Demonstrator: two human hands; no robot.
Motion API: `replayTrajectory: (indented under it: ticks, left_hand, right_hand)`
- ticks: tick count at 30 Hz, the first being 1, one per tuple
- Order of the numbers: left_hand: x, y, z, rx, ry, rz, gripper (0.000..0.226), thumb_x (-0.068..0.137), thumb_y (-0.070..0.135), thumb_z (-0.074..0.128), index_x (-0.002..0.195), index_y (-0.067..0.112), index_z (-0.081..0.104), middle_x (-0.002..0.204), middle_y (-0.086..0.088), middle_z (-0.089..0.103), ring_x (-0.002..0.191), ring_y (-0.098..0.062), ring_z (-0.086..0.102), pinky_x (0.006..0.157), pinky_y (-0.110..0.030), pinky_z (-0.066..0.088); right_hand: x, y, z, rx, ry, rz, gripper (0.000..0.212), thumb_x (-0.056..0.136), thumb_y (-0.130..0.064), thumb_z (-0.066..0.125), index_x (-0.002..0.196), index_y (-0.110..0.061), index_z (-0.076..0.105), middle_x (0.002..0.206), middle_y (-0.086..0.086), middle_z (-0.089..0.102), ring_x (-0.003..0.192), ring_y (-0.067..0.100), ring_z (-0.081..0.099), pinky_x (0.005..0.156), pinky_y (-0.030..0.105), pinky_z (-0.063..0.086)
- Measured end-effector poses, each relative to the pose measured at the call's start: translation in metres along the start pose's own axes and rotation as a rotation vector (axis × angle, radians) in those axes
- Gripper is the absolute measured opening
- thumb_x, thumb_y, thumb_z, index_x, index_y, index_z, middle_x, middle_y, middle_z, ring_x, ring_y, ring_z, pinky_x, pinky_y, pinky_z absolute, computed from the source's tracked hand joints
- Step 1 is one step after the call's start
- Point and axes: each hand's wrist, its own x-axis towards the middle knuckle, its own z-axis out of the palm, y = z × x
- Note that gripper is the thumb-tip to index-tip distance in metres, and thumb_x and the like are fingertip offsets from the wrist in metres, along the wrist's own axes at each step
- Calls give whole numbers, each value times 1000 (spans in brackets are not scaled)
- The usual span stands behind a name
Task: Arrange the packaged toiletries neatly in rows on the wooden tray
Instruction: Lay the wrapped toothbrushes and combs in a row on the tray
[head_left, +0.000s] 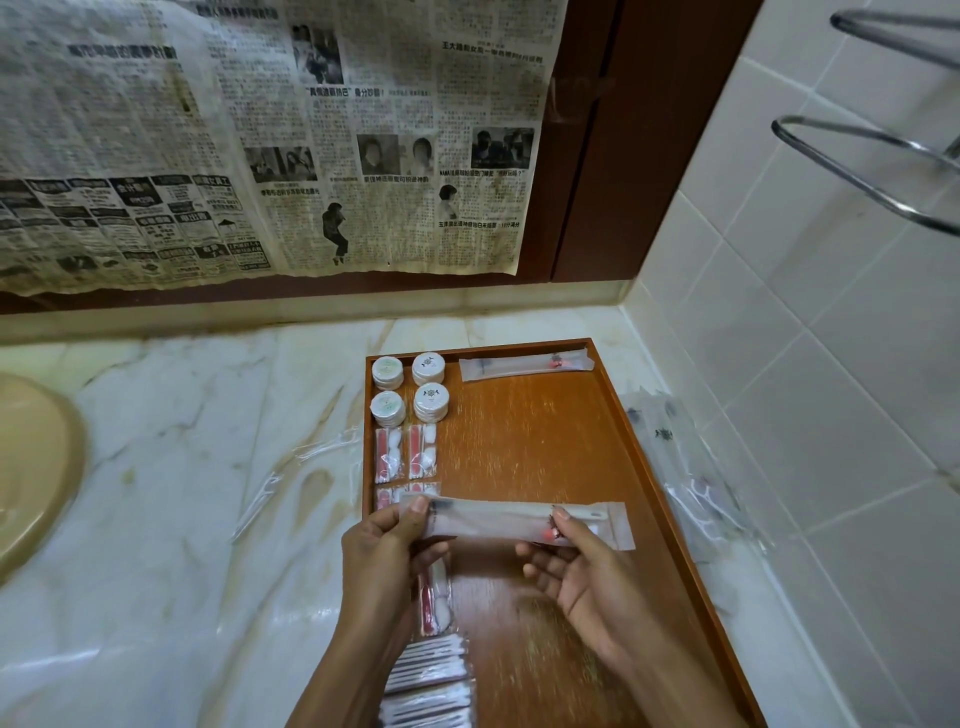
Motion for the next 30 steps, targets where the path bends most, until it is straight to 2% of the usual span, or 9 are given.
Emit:
replayTrajectory:
  ticks: [3,5,9,11,14,16,21,26,30]
  left_hand:
    - [0,2,-2,11,2,11,19,88,16,66,79,5,77,79,-19,70,69,-26,69,55,-22,58]
    - [1,4,-3,18,-6,8,19,88,16,65,78,4,77,79,-19,71,68,-26,70,55,-23,58]
    - [1,9,-3,21,-59,-14,19,89,15,65,81,2,77,85,-23,71,75,-32,71,59,-24,60]
    - [0,11,-3,37,-92,-14,20,89,16,64,83,1,76,89,-27,71,82,-38,71,61,-25,60]
    - [-2,9,-5,43,-103,-1,21,90,16,64,83,0,75,94,-30,68,89,-42,68,63,-25,60]
    - [-4,6,-5,32,-91,8,20,89,16,64,82,1,76,91,-26,70,87,-38,68,62,-24,59]
    - [-6,4,-7,-13,-35,47,18,85,16,65,82,5,78,84,-17,72,75,-23,71,61,-23,59]
    - [-4,4,-11,-14,-13,50,18,86,15,65,82,3,77,85,-19,72,81,-29,70,66,-28,61]
    - [-3,10,-15,-40,-26,47,19,84,19,64,84,5,77,88,-19,73,78,-27,72,63,-25,59]
  right_hand:
    - [-1,-1,0,-17,-34,13,24,78,-22,71,90,-2,66,94,25,67,81,30,69,61,33,58]
    - [-1,-2,-1,-16,-36,6,22,80,-19,70,90,0,66,91,26,66,77,28,69,59,31,58]
    - [1,-3,0,38,-46,-106,8,74,-5,73,81,-1,71,77,19,66,64,20,65,54,24,56]
    - [4,-2,3,70,-40,-142,14,67,5,74,79,-3,71,75,15,65,64,20,65,55,25,56]
    - [6,2,11,49,-17,-156,15,62,7,71,62,-8,71,66,11,60,60,17,60,52,24,52]
    - [8,4,15,73,-7,-170,18,61,7,70,56,-10,70,62,9,57,57,15,57,49,24,49]
    - [9,8,20,105,2,-172,16,61,10,71,66,-6,72,64,11,60,57,16,59,49,24,50]
    - [9,12,18,113,-2,-171,18,64,8,73,77,-4,72,72,12,65,63,18,63,52,25,54]
    - [8,4,12,50,-40,-175,14,73,-5,74,87,-3,71,81,14,67,71,21,65,56,29,55]
